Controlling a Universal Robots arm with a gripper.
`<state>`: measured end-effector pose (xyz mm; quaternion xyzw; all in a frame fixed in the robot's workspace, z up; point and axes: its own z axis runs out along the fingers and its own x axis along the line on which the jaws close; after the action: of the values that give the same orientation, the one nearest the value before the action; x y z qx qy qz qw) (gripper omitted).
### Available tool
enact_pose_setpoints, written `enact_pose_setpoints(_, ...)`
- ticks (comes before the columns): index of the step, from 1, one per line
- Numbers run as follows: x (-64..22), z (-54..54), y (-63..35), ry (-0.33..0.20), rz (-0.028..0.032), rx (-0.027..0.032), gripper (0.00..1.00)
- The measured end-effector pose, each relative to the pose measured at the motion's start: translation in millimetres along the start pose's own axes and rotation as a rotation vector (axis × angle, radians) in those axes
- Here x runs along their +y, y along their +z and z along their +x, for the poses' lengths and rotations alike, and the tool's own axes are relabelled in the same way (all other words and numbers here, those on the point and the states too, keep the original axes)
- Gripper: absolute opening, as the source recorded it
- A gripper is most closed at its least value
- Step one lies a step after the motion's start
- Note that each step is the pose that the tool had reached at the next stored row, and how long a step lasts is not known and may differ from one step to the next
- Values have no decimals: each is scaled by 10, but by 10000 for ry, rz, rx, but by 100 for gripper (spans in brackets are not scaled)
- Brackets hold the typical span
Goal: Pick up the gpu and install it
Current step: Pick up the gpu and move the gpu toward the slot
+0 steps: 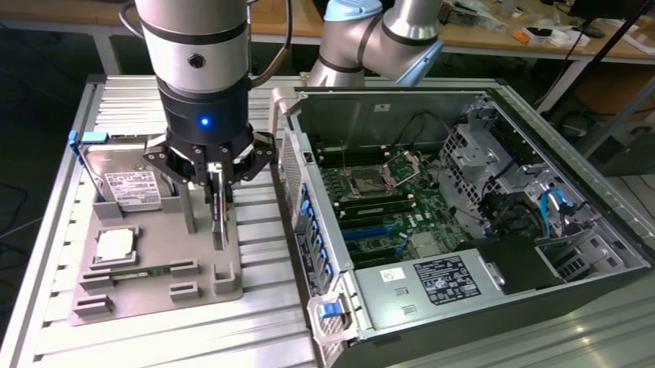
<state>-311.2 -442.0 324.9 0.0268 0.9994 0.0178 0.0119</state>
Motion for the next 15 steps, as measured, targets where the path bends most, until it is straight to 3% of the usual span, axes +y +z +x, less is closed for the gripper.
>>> enact_pose_setpoints(8,0,0,-5,0,-1,0,27)
enact_pose_setpoints(15,8,-5,-220,0,0,1,27)
